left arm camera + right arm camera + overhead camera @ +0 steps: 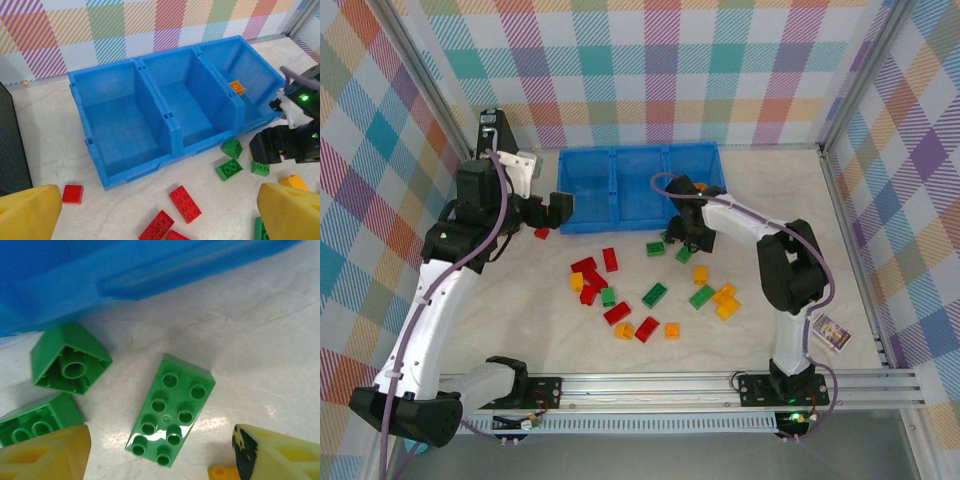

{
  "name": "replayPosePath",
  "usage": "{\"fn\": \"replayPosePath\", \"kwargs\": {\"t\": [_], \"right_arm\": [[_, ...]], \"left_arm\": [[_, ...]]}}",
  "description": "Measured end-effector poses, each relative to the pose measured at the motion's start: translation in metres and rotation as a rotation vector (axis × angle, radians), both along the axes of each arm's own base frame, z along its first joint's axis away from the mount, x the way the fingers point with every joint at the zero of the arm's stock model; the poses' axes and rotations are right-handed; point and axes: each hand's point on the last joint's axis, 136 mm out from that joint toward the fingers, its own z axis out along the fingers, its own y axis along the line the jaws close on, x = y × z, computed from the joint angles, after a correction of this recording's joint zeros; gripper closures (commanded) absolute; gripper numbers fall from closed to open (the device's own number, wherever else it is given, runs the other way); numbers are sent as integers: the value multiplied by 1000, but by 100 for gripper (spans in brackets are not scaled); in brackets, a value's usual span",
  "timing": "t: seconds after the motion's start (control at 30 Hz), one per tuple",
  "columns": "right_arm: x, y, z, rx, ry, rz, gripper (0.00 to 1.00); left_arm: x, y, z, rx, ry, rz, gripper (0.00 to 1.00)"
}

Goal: Sort the legos into containers by color
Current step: Pick up the lego from the center of the table, then place the lego in the container.

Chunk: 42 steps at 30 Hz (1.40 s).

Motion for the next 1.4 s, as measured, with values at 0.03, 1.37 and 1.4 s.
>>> {"fn": "replayPosePath", "kwargs": {"t": [0.03,1.37,1.4], "right_arm": [[-2,0,-5,-1,10,-6,26],[107,89,155,-64,-586,546,68],[115,100,153,-77,-605,580,68]], "left_arm": [[0,0,1,-1,-4,0,0],[5,-2,-6,-2,14,-6,0],[5,-3,-6,-3,17,-9,0]]}}
